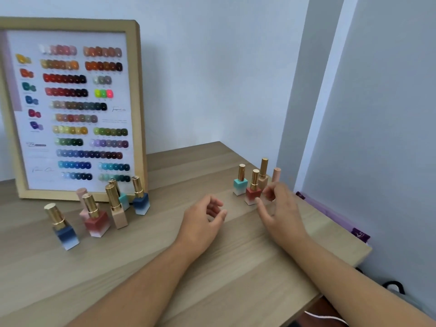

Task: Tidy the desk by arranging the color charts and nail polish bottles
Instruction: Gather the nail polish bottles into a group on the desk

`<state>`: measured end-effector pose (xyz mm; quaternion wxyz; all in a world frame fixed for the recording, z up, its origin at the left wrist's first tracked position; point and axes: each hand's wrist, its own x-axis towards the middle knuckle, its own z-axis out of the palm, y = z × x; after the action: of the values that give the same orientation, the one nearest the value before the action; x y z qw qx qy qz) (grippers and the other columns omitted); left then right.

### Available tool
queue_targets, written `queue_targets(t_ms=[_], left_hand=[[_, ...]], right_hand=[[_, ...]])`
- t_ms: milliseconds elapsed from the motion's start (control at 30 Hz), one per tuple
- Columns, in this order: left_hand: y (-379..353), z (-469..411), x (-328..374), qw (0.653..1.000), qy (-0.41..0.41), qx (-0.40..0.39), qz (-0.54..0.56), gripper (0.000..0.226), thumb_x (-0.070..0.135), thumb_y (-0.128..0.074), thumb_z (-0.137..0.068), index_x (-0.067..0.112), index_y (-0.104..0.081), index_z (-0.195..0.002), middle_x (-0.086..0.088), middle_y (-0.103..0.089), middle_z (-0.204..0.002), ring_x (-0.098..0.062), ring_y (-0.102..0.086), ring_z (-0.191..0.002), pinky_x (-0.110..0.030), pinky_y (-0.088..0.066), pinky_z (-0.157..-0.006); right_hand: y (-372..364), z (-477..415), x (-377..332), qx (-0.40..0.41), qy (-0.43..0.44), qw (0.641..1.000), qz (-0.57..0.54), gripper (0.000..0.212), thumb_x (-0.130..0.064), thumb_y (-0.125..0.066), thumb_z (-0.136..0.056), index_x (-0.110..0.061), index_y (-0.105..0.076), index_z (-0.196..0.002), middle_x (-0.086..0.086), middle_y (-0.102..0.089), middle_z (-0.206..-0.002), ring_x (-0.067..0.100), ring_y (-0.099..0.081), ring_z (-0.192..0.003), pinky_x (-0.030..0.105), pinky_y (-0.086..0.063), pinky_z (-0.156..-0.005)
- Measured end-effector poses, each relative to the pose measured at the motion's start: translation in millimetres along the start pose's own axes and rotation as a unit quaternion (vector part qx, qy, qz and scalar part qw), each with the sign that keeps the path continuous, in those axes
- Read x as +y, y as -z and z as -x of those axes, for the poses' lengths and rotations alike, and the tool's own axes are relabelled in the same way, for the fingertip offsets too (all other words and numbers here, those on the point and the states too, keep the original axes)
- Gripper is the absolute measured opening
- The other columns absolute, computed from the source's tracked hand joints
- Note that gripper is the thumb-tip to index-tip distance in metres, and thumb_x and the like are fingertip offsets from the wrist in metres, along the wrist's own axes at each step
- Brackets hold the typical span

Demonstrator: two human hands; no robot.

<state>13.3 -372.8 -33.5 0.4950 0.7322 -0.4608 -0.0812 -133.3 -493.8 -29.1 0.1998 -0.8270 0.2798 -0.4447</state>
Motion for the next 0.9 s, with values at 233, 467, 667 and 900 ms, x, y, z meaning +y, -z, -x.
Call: queue_targets(t_ms=[233, 467, 667, 900], left_hand=[[96, 76, -19, 0.994, 0.031, 0.092, -0.045, 0.016, 0.018, -0.067, -0.082, 0.031, -0.058, -0.084, 0.009, -0.063, -0.078, 0.002, -0.057, -0.075, -0.013, -0.046, -0.060], [172, 101, -65, 0.941, 0.106, 0.304, -0.100, 0.030, 0.020, -0.073, -0.076, 0.029, -0.051, -0.094, 0.011, -0.057, -0.092, -0.008, -0.054, -0.088, -0.024, -0.040, -0.071], [200, 83, -91, 0.940, 0.183, 0.278, -0.070, 0.061, 0.030, -0.080, -0.068, 0.022, -0.046, -0.119, 0.006, -0.051, -0.114, -0.010, -0.049, -0.105, -0.029, -0.042, -0.089], [206, 76, -104, 0.955, 0.186, 0.225, -0.049, 0.041, 0.025, -0.081, -0.068, 0.032, -0.056, -0.100, 0.012, -0.065, -0.099, -0.007, -0.062, -0.094, -0.027, -0.049, -0.085]], right_hand=[[-46, 13, -58, -0.145, 0.089, 0.984, -0.047, 0.025, -0.023, -0.068, -0.080, -0.017, -0.056, -0.101, -0.008, -0.051, -0.090, -0.007, -0.046, -0.084, 0.002, -0.033, -0.075], [-124, 10, -112, -0.205, 0.084, 0.969, -0.112, 0.039, -0.034, -0.064, -0.082, -0.023, -0.050, -0.116, -0.008, -0.052, -0.106, 0.002, -0.048, -0.095, 0.008, -0.036, -0.078], [-161, -9, -122, -0.224, -0.013, 0.967, -0.123, 0.053, -0.041, -0.067, -0.078, -0.020, -0.048, -0.122, -0.008, -0.048, -0.110, 0.007, -0.048, -0.098, 0.021, -0.040, -0.084], [-181, -19, -125, -0.234, -0.017, 0.966, -0.106, 0.051, -0.044, -0.068, -0.076, -0.021, -0.052, -0.118, -0.009, -0.047, -0.102, 0.008, -0.050, -0.092, 0.022, -0.041, -0.077]])
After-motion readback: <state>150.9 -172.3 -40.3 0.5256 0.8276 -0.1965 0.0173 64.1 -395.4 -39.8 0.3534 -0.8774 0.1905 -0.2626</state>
